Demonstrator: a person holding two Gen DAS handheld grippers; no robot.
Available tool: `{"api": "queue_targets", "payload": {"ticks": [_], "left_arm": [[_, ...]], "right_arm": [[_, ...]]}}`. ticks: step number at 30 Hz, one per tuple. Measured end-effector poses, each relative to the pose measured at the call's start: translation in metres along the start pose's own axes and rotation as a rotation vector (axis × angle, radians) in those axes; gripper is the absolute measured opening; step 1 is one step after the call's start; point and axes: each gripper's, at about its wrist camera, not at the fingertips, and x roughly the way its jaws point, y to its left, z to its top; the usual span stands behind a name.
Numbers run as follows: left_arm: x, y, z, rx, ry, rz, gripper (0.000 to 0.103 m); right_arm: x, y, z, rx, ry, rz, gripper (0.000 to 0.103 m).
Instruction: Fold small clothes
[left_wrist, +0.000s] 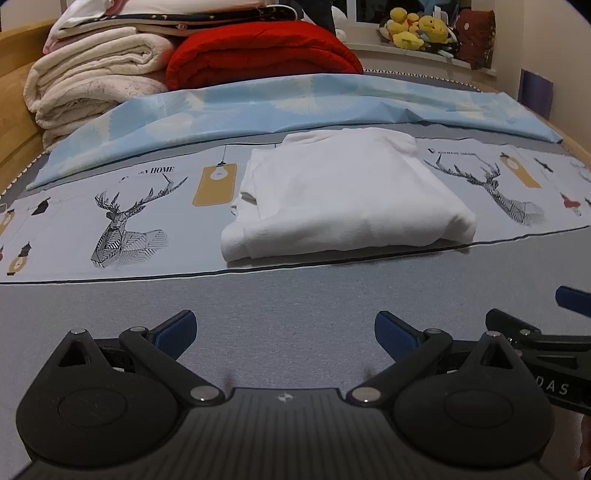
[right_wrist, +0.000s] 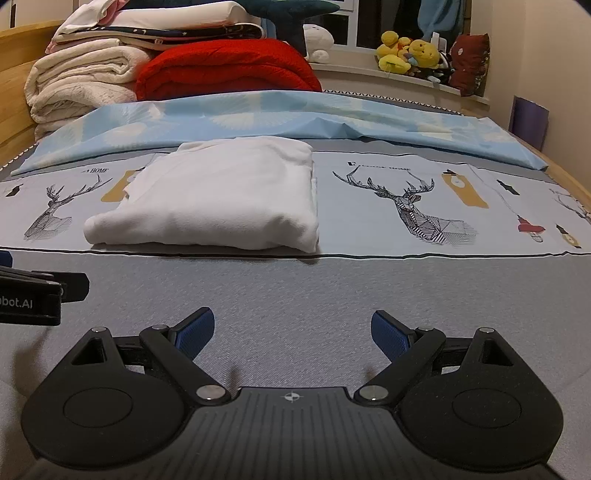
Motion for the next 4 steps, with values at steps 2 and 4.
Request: {"api": "queue_targets", "payload": {"ticks": [2, 4], "left_arm": [[-0.0001, -0.0006, 0.0000, 0.001, -0.001, 0.001, 0.103], [-0.0006, -0.0018, -0.0002, 0.012, -0.008, 0.014, 0.103]], "right_arm": [[-0.0003, 0.0003, -0.0002, -0.001, 0.000, 0.000, 0.092], [-0.0007, 0.0003, -0.0002, 0.000, 0.000, 0.000, 0.092]]}}
